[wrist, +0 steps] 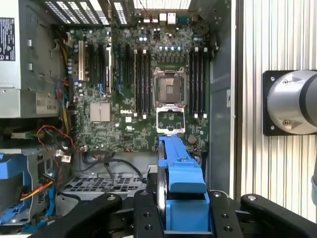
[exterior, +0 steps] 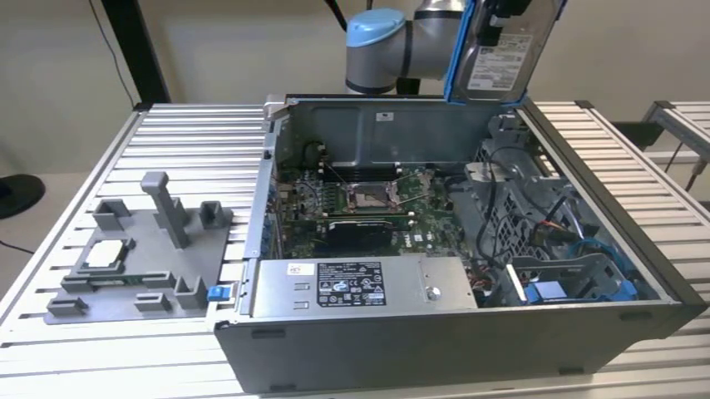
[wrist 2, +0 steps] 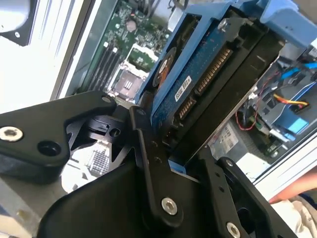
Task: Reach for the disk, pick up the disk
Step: 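Pick up the disk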
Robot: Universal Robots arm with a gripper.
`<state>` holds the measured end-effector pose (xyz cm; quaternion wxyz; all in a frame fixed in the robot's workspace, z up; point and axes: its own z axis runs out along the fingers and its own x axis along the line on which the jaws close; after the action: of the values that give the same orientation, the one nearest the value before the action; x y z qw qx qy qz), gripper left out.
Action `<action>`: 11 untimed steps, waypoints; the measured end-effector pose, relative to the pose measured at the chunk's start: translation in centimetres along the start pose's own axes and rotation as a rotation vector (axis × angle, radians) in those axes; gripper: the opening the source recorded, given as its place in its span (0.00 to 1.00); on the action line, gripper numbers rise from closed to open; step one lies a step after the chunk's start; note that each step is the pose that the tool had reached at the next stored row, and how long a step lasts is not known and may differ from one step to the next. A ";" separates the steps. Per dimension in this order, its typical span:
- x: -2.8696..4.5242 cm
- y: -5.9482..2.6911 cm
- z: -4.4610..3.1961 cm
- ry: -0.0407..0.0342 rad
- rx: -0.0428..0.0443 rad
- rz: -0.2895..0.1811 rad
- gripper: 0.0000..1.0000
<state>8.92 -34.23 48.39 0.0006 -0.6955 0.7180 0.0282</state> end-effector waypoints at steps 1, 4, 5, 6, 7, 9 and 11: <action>-0.01 -0.31 0.00 -0.0001 0.0000 0.000 0.00; -0.03 -1.04 -0.03 0.0000 0.0000 0.000 0.00; -0.04 -1.24 -0.03 -0.0001 0.0000 0.000 0.00; -0.04 -1.34 -0.04 -0.0002 0.0000 0.000 0.00; -0.05 -1.38 -0.04 -0.0001 0.0000 0.000 0.00; -0.05 -1.38 -0.04 0.0000 0.0000 0.000 0.00; -0.04 -1.38 -0.04 0.0000 0.0000 0.000 0.00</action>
<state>10.30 -34.23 48.38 0.0007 -0.6955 0.7180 0.0283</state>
